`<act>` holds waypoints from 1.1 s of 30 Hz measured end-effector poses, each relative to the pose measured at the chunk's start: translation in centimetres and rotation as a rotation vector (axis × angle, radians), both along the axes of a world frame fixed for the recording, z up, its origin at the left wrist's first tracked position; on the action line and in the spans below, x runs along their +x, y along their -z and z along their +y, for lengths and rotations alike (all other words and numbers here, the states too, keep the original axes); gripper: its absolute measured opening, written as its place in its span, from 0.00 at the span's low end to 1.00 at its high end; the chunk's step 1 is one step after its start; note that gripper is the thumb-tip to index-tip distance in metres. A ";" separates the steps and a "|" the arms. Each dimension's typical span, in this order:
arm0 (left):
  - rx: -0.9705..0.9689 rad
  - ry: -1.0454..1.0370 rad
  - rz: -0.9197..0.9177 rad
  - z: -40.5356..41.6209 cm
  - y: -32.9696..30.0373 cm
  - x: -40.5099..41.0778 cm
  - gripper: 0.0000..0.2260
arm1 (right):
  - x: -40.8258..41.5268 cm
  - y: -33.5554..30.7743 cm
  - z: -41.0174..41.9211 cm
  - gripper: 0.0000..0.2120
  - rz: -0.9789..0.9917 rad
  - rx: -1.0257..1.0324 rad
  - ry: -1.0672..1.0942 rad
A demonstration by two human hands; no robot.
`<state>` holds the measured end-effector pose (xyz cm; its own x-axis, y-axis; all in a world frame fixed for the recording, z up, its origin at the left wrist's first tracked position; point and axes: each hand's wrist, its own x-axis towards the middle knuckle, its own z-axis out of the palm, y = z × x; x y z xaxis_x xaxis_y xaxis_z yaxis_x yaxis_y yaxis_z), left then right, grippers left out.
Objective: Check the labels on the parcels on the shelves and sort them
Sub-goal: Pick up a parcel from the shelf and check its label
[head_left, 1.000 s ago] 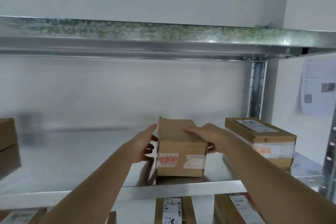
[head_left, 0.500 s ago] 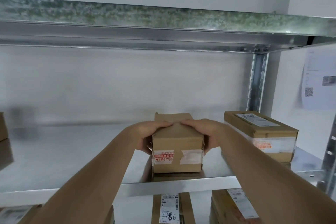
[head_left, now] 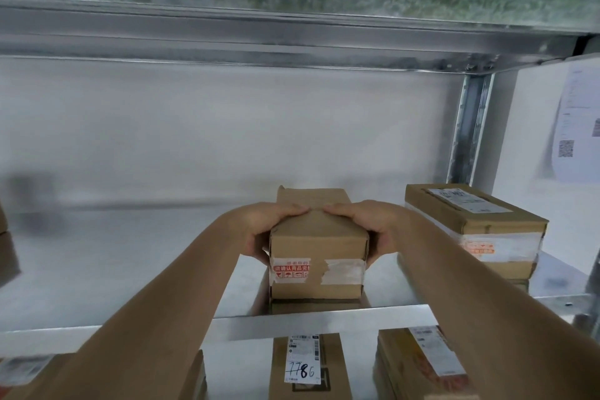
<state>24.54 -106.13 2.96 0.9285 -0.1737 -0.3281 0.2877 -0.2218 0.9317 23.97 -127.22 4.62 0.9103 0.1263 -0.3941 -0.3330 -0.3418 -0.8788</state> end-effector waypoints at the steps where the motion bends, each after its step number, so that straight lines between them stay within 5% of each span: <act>1: -0.005 -0.005 0.002 0.0 0.0 0.0 0.24 | -0.1 -0.1 0.1 0.27 -0.004 -0.005 0.000; 12: -0.037 -0.020 0.028 -0.1 0.3 0.8 0.27 | -0.4 -0.4 0.5 0.16 -0.032 0.001 0.021; 33: -0.108 -0.151 -0.025 -0.2 0.3 -1.9 0.27 | -1.1 1.1 -0.2 0.27 -0.044 0.070 0.087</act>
